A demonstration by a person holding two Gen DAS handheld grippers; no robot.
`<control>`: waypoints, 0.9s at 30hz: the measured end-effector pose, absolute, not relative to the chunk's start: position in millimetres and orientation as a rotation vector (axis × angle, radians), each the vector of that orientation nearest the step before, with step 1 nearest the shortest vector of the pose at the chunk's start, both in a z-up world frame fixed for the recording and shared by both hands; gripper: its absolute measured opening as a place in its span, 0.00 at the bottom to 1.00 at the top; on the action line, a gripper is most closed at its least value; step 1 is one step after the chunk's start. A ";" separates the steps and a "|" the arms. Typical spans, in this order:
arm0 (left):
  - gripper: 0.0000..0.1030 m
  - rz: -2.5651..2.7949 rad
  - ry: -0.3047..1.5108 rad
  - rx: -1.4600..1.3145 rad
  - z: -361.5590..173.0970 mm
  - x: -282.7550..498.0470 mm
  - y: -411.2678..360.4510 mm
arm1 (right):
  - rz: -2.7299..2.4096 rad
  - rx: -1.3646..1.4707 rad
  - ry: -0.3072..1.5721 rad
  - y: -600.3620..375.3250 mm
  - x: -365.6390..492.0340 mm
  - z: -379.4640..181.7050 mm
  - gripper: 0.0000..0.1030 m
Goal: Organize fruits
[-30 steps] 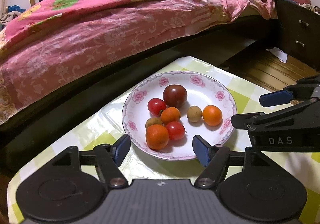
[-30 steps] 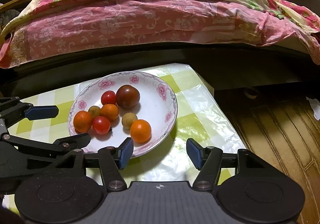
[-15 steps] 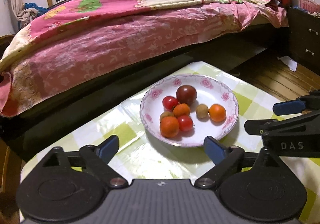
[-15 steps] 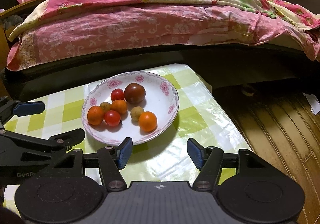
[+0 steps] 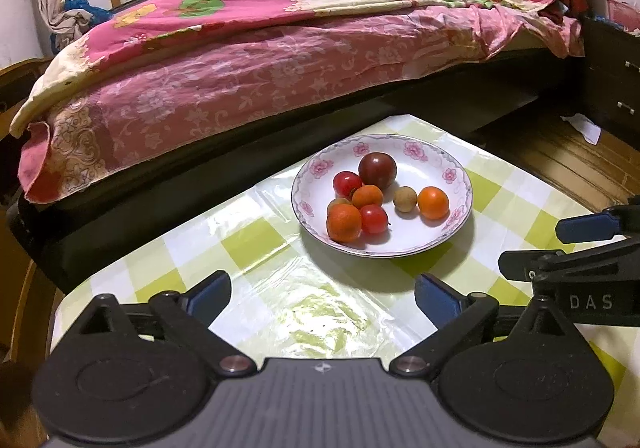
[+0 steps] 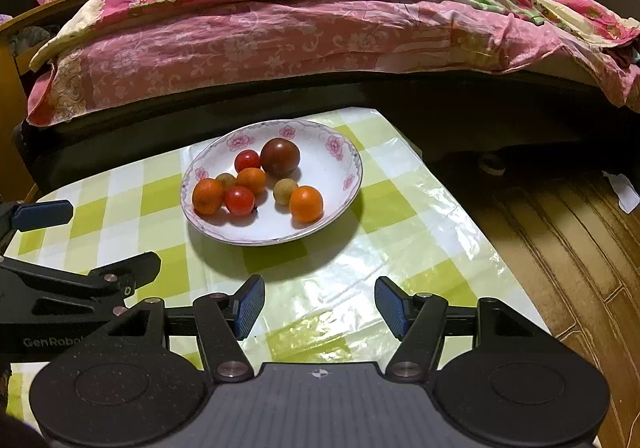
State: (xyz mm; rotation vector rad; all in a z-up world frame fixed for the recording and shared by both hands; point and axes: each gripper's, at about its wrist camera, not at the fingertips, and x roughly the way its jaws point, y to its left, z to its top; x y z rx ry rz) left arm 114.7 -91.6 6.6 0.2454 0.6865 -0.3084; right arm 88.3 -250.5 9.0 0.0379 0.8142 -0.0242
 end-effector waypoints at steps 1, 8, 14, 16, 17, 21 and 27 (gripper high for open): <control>1.00 -0.306 0.686 0.245 6.3 113.4 -91.5 | -0.024 0.041 0.814 -250.1 87.2 9.4 0.56; 1.00 -0.298 0.700 0.236 3.7 108.5 -91.2 | -0.024 0.049 0.812 -248.7 82.6 11.1 0.56; 1.00 -0.290 0.704 0.220 3.3 110.2 -89.4 | -0.026 0.048 0.815 -248.4 80.8 10.5 0.56; 1.00 -0.289 0.706 0.213 3.5 111.0 -88.8 | -0.027 0.052 0.816 -248.2 80.9 10.3 0.56; 1.00 -0.288 0.705 0.213 3.6 111.0 -88.8 | -0.027 0.053 0.816 -248.2 81.1 10.2 0.56; 1.00 -0.284 0.703 0.211 3.6 109.6 -88.0 | -0.025 0.049 0.817 -248.1 81.6 10.0 0.56; 1.00 -0.272 0.701 0.208 4.1 105.0 -87.2 | -0.026 0.047 0.814 -246.3 80.0 10.6 0.57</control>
